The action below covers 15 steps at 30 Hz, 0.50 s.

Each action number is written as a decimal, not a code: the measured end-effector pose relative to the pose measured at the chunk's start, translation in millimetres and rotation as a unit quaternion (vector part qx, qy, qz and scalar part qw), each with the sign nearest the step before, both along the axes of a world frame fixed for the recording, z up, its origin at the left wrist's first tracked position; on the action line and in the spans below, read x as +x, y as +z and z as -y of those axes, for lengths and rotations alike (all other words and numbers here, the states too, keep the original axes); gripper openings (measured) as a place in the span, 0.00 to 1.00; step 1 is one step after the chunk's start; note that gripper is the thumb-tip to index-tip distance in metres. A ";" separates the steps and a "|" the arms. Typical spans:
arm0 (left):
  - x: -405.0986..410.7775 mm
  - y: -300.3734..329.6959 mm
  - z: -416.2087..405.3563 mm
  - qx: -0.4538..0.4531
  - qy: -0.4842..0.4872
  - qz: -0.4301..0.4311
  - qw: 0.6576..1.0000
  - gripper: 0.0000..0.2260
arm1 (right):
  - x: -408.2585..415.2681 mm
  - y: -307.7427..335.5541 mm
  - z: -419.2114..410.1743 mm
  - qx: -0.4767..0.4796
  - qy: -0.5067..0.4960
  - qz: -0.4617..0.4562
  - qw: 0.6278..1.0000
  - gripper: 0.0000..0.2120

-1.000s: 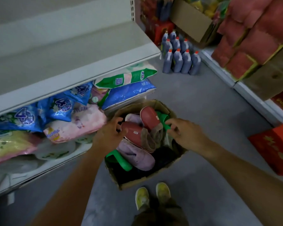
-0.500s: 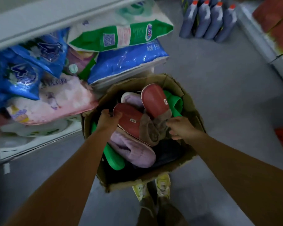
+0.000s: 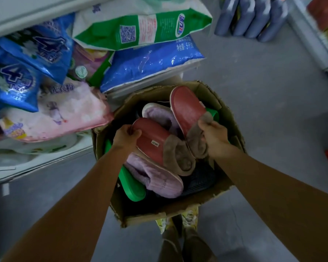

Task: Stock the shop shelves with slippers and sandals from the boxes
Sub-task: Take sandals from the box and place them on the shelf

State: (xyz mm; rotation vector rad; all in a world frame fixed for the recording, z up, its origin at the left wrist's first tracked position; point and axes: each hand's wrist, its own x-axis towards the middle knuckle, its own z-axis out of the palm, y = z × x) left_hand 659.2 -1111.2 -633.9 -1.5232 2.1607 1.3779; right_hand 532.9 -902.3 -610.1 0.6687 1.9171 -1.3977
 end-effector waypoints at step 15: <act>33.0 61.2 17.8 0.188 0.097 -0.167 0.963 0.14 | -0.8 66.1 12.3 -0.030 0.103 -0.074 0.991 0.16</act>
